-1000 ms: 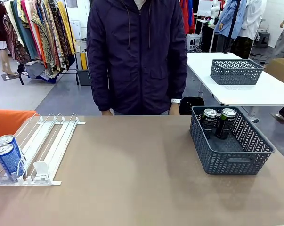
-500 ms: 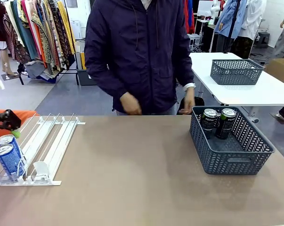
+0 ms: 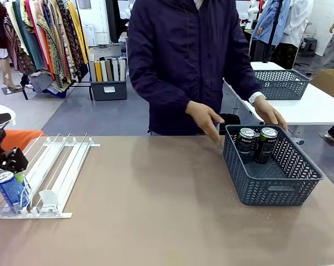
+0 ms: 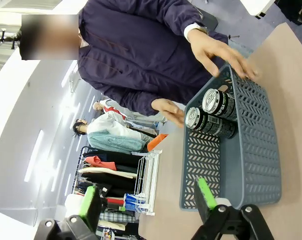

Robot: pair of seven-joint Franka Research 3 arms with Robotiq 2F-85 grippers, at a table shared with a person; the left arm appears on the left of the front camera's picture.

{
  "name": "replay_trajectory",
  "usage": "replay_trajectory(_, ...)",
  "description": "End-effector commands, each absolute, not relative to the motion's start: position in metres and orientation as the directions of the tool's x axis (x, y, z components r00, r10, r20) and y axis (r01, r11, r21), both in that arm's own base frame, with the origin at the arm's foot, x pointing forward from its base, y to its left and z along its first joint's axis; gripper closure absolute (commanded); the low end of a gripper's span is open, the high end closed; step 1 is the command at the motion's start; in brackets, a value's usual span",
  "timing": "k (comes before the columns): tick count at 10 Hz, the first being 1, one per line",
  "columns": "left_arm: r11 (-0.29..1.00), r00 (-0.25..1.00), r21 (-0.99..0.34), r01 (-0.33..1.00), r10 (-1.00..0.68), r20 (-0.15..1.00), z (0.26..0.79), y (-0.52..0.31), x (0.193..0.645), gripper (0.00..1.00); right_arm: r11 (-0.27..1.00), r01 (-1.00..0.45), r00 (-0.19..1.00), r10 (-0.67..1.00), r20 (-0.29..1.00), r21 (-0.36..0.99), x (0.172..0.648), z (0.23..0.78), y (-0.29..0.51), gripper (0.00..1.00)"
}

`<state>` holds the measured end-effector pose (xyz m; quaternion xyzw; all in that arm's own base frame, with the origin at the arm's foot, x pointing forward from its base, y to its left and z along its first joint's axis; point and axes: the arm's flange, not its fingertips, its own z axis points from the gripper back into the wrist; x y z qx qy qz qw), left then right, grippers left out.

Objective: Retrieve and store the cans from the dispenser.
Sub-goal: Pick up one can from the Automatic Can Dispenser and place it in the middle of the table.

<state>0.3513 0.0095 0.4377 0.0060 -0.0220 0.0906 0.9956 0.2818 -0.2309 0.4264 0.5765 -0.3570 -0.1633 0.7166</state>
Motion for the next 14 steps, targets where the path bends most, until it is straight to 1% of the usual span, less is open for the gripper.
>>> replay_trajectory(1,0.975,0.975,0.043,-0.220,0.218,0.047,0.421,0.012,0.343,0.00,0.266,-0.179,0.686,-0.656,0.314,0.947,0.283,0.431,-0.231,0.00)
replay_trajectory(2,0.975,0.975,0.037,-0.221,0.220,0.028,0.416,0.013,0.347,0.00,0.266,-0.179,0.686,-0.656,0.314,0.947,0.283,0.431,-0.231,0.00)
replay_trajectory(5,0.964,0.963,0.010,-0.264,0.263,0.056,0.408,0.018,0.355,0.00,0.266,-0.179,0.686,-0.656,0.314,0.947,0.283,0.431,-0.231,0.00)
replay_trajectory(9,0.965,0.963,-0.002,-0.264,0.264,0.062,0.402,0.018,0.359,0.00,0.266,-0.179,0.686,-0.656,0.314,0.947,0.283,0.431,-0.231,0.00)
replay_trajectory(10,0.965,0.963,-0.012,-0.264,0.264,0.057,0.403,0.018,0.359,0.26,0.266,-0.179,0.686,-0.656,0.314,0.947,0.283,0.431,-0.231,0.00)
replay_trajectory(11,0.962,0.960,-0.019,-0.273,0.274,0.063,0.404,0.019,0.358,0.84,0.266,-0.179,0.686,-0.656,0.314,0.947,0.283,0.431,-0.231,0.00)
replay_trajectory(12,0.962,0.959,-0.020,-0.273,0.274,0.070,0.405,0.019,0.357,1.00,0.266,-0.179,0.686,-0.656,0.314,0.947,0.283,0.431,-0.231,0.00)
replay_trajectory(14,0.960,0.957,-0.014,-0.281,0.281,0.076,0.404,0.020,0.359,1.00,0.266,-0.179,0.686,-0.656,0.314,0.947,0.283,0.431,-0.231,0.00)
